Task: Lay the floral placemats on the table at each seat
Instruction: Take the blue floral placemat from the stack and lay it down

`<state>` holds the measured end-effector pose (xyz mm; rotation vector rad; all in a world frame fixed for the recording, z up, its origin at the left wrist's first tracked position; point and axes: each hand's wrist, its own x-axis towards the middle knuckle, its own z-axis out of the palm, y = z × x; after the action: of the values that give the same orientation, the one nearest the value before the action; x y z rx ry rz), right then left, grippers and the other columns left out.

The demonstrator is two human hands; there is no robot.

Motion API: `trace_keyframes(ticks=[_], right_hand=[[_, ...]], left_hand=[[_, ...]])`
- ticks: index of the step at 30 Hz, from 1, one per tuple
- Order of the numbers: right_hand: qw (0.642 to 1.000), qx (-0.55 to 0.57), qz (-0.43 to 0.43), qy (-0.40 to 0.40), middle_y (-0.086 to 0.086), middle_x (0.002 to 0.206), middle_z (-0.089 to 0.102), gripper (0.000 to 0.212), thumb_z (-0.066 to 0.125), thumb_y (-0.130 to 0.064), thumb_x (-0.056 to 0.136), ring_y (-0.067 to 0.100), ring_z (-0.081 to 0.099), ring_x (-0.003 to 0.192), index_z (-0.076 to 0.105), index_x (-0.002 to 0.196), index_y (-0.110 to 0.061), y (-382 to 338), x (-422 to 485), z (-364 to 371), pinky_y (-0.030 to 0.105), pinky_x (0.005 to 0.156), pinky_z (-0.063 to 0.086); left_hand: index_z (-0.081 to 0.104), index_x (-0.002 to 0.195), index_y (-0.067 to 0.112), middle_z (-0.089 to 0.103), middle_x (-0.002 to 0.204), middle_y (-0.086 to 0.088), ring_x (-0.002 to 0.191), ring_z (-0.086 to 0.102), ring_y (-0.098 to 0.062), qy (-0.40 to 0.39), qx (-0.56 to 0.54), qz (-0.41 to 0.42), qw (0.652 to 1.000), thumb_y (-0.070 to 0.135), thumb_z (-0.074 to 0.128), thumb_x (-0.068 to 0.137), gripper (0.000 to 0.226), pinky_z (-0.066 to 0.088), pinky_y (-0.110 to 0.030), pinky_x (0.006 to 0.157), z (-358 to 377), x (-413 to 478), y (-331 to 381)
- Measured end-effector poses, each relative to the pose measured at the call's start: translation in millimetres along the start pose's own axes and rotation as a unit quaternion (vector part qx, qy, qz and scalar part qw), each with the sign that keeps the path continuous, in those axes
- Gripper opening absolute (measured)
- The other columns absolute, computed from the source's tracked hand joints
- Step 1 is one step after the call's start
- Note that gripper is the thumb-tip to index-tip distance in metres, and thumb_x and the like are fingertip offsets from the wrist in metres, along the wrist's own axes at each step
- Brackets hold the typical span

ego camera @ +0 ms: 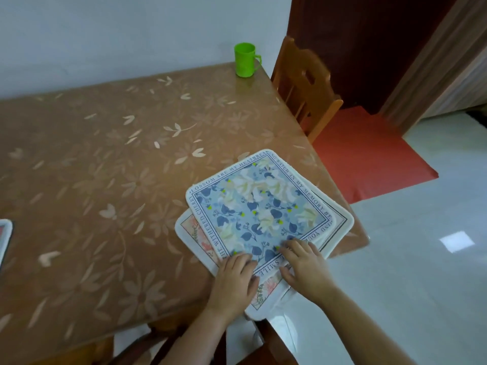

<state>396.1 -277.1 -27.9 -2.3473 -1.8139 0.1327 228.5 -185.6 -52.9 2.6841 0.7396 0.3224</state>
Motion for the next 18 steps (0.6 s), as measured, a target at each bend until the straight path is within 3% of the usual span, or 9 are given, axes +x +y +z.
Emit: trace_keyframes(ticks=[3, 11, 18], right_hand=[[1.0, 0.008, -0.022, -0.005, 0.001, 0.095, 0.071, 0.05, 0.086, -0.032, 0.048, 0.022, 0.067, 0.093, 0.07, 0.093, -0.018, 6.6, 3.6, 7.3, 0.038, 0.077, 0.056], [0.995, 0.055, -0.08, -0.019, 0.007, 0.105, 0.068, 0.053, 0.084, -0.037, 0.054, 0.026, 0.063, 0.101, 0.067, 0.1, -0.016, 27.6, 10.2, 15.8, 0.043, 0.081, 0.056], [0.986, 0.139, -0.089, 0.015, 0.008, 0.099, 0.07, 0.047, 0.086, -0.034, 0.055, 0.025, 0.065, 0.096, 0.07, 0.091, -0.009, 39.0, 13.7, 20.5, 0.041, 0.077, 0.057]], left_hand=[[0.064, 0.097, 0.01, 0.064, 0.103, -0.006, 0.101, 0.058, -0.023, -0.013, -0.005, -0.008, 1.0, 0.022, 0.07, 0.073, 0.027, 0.048, -0.041, 0.088, 8.9, -0.8, -1.2], [0.063, 0.1, 0.011, 0.061, 0.109, -0.008, 0.111, 0.04, -0.017, 0.006, -0.009, -0.013, 1.0, 0.038, 0.049, 0.079, 0.037, 0.044, -0.038, 0.09, 17.8, 6.5, 3.6], [0.063, 0.1, 0.014, 0.061, 0.109, -0.005, 0.108, 0.045, -0.017, 0.001, -0.028, -0.015, 1.0, 0.032, 0.076, 0.064, 0.042, 0.046, -0.038, 0.088, 24.9, 12.0, 8.0]])
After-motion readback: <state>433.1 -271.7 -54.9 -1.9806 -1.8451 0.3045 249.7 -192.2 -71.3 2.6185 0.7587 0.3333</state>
